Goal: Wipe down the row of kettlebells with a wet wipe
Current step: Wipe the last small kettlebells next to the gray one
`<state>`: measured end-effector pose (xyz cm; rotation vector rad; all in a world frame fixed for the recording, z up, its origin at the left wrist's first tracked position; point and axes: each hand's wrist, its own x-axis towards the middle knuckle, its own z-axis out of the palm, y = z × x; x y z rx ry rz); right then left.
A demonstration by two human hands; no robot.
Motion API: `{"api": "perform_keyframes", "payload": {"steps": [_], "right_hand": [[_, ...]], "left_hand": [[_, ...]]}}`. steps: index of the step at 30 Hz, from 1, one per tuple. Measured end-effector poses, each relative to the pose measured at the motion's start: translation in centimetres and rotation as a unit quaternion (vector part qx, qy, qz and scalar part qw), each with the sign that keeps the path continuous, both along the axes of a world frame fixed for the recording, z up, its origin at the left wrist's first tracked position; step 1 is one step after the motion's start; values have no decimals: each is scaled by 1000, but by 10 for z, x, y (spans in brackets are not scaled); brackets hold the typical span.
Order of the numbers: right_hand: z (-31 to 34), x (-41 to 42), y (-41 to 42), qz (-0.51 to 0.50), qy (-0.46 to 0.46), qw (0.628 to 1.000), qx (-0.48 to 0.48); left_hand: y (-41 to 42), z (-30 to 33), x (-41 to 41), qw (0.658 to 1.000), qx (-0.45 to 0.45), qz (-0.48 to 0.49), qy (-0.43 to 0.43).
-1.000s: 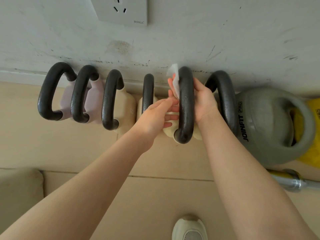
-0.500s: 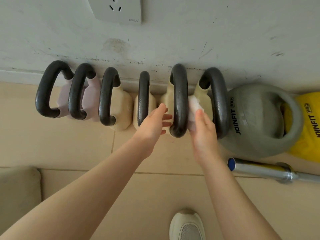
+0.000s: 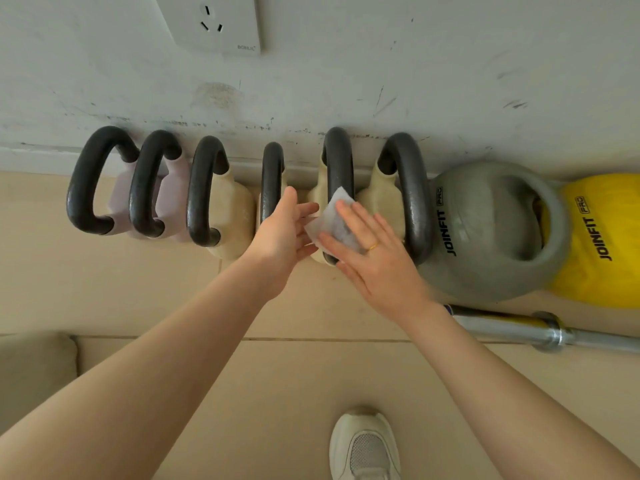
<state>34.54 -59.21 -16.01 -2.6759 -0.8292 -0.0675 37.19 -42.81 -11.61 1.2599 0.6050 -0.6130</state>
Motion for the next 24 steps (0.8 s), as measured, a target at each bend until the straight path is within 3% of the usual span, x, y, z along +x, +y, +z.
{"api": "perform_keyframes", "payload": {"steps": [4, 6, 8, 11, 13, 15, 17, 20, 24], "right_hand": [[-1, -20, -5, 44, 10, 999, -3], [18, -32, -4, -20, 90, 984, 150], [47, -39, -7, -168, 173, 916, 322], [80, -39, -27, -349, 245, 784, 452], [91, -35, -44, -407, 302, 694, 512], [96, -32, -58, -452, 306, 649, 530], [98, -28, -67, -480, 274, 634, 541], [97, -22, -71, -480, 243, 671, 510], [91, -8, -64, -464, 252, 692, 492]], "left_hand": [[-5, 6, -3, 1000, 1, 0, 11], [-11, 11, -3, 999, 51, 10, -2], [-20, 19, -5, 988, 147, 9, -53], [-39, 36, -11, 952, 233, 27, -195], [-53, 41, -12, 948, 224, 11, -224], [-71, 42, -11, 963, 186, -40, -189], [-89, 36, -11, 967, 186, -109, -132], [-115, 23, -14, 972, 155, -156, -78], [-137, 3, -15, 960, 205, -152, -111]]}}
